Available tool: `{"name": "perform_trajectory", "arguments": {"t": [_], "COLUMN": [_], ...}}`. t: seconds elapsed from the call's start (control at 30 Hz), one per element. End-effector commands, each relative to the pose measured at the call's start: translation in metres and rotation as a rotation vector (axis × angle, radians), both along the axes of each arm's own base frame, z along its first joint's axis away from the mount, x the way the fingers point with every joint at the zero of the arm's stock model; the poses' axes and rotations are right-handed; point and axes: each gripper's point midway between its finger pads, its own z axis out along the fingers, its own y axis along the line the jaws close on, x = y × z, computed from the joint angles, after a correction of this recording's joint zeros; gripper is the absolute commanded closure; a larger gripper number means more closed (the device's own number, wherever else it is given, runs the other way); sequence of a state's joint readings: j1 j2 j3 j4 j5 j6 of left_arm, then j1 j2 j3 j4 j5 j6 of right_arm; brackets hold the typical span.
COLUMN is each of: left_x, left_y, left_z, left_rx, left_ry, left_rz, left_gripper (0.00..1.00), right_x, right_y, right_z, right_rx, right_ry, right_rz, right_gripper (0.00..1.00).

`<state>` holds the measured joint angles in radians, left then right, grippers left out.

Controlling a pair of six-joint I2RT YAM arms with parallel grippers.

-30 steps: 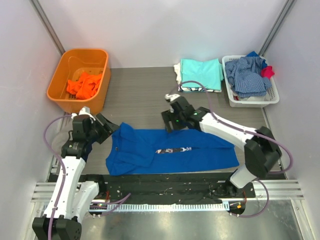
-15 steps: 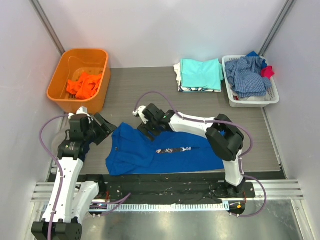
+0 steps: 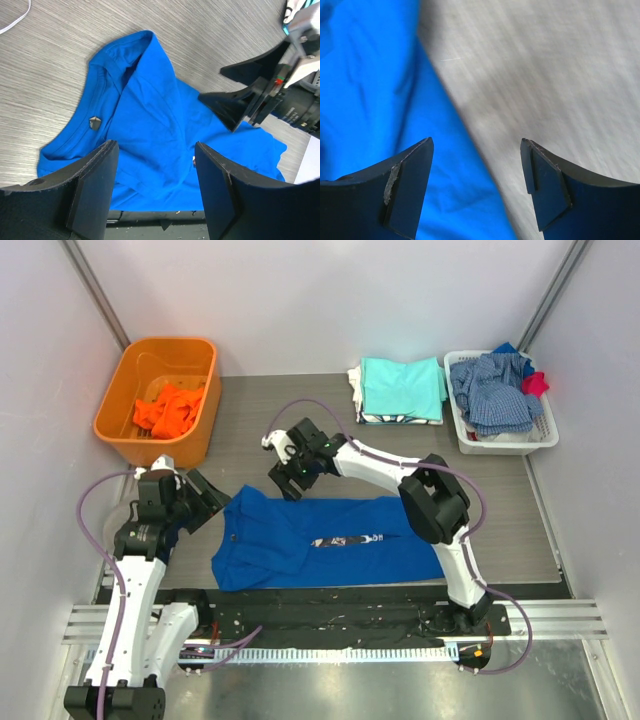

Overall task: Fold and stack the t-shirts
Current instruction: Fold the tshirt

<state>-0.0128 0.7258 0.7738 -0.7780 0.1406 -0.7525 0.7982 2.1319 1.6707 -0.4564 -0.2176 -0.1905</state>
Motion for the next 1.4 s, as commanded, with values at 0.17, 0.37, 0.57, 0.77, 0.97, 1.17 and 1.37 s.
{"name": "perform_trajectory", "arguments": {"t": [0.17, 0.37, 0.57, 0.77, 0.97, 1.17, 1.37], "left_x": [0.003, 0.002, 0.001, -0.001, -0.001, -0.002, -0.002], "left_y": [0.004, 0.004, 0.006, 0.007, 0.007, 0.007, 0.008], "left_z": [0.013, 0.012, 0.012, 0.011, 0.011, 0.009, 0.009], "left_rx": [0.019, 0.019, 0.03, 0.036, 0.036, 0.04, 0.048], "left_ry": [-0.042, -0.041, -0.038, -0.036, -0.036, -0.032, -0.031], "left_rz": [0.003, 0.003, 0.007, 0.009, 0.009, 0.007, 0.008], "left_gripper": [0.33, 0.33, 0.33, 0.32, 0.32, 0.32, 0.32], "right_x": [-0.037, -0.04, -0.041, -0.044, -0.049, -0.032, 0.02], "right_y": [0.013, 0.011, 0.009, 0.007, 0.007, 0.013, 0.012], "right_z": [-0.007, -0.015, -0.022, -0.028, -0.031, -0.031, -0.028], "right_rx": [0.023, -0.002, -0.023, -0.042, -0.041, -0.019, 0.024], "right_ry": [0.162, 0.181, 0.204, 0.225, 0.257, 0.241, 0.165], "right_rz": [0.163, 0.172, 0.18, 0.194, 0.2, 0.111, -0.165], "right_gripper": [0.22, 0.22, 0.28, 0.42, 0.81, 0.99, 0.99]}}
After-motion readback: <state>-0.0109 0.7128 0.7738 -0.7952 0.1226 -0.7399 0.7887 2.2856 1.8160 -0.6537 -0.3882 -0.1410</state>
